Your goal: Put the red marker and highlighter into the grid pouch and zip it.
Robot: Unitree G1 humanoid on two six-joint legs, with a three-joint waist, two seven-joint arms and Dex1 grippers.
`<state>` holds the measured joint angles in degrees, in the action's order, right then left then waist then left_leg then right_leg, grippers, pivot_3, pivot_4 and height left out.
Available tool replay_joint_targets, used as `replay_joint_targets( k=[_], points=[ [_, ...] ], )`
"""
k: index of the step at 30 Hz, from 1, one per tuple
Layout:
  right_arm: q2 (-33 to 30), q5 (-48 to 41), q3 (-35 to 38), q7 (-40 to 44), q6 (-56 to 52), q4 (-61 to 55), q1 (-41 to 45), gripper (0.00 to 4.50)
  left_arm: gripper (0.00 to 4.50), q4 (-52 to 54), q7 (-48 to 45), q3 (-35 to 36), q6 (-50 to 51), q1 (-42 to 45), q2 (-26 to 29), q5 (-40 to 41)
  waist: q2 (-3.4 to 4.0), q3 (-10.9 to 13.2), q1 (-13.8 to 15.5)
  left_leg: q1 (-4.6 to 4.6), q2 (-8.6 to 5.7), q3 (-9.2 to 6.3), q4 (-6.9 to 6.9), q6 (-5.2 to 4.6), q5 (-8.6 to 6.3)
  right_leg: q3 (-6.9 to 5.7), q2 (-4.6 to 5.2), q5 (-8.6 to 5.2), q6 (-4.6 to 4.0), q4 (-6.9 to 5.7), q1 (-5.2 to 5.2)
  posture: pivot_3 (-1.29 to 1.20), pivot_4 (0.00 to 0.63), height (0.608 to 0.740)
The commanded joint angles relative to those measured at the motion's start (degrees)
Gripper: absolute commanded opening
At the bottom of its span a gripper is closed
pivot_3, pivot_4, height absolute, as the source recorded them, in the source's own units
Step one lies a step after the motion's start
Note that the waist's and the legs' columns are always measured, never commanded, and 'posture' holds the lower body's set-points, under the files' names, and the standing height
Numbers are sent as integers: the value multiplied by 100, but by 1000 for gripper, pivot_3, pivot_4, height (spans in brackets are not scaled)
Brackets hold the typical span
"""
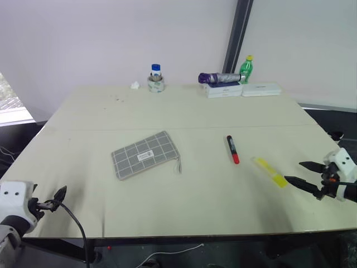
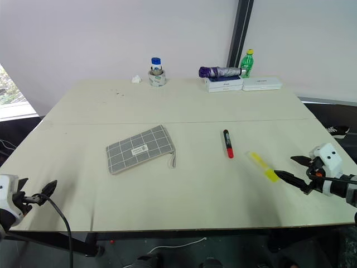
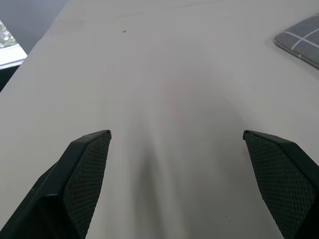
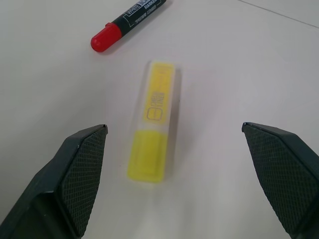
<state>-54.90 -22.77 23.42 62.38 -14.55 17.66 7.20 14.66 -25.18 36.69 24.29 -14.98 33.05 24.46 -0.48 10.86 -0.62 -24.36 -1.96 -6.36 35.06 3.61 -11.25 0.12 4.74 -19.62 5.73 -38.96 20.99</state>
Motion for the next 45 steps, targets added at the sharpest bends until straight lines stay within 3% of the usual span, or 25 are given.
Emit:
replay_joint_targets(
  k=[1,11,22,25,31,32,38,45],
  points=[
    [-5,-77,106,20,102,-149,43,4500,4471,257,-38,113,11,-27,70,69,0,0,0,0,0,0,0,0,0,0,0,0,0,0,0,0,150,737],
    [265,-70,-79,-287,110,-233,458,4500,4471,369,-72,-23,-28,80,22,97,0,0,-26,2,3,3,0,0,0,3,-2,0,0,0,0,0,150,737],
    [1423,-94,-1040,-1387,-750,-1980,1190,4500,4471,321,-414,-1236,-376,635,251,-488,1,0,2,-2,1,-1,-1,0,0,6,-8,9,15,0,3,0,150,737],
    [1594,135,-1472,-1743,-1090,-2261,1408,3567,4500,203,-597,-1612,-850,670,541,-1041,1,0,-3,-3,1,0,-3,0,0,6,-7,9,14,0,8,0,150,737],
    [2169,365,-2308,-2259,-1725,-2464,2067,395,4500,-408,-636,-1961,-2114,823,973,-1998,2,0,-27,-4,5,8,-17,0,0,28,-9,10,13,0,26,0,150,737],
    [2290,501,-2481,-2381,-1779,-2397,2185,39,4500,-537,-650,-2000,-2326,850,1043,-2119,2,0,-32,-4,6,8,-20,0,0,29,-9,10,13,-1,29,0,150,737],
    [3144,1218,-3063,-3192,-1757,-1494,2898,39,4500,-1546,-530,-2438,-3511,1214,1456,-3005,3,1,-18,-4,0,13,-30,1,1,32,-15,13,16,-2,38,0,150,737],
    [4010,1771,-3176,-3827,-1158,542,3898,39,4500,-2514,-503,-3023,-4479,1895,1425,-3431,3,1,-45,-3,-14,14,-30,3,3,28,-19,15,20,-15,43,0,150,737]
  ],
)
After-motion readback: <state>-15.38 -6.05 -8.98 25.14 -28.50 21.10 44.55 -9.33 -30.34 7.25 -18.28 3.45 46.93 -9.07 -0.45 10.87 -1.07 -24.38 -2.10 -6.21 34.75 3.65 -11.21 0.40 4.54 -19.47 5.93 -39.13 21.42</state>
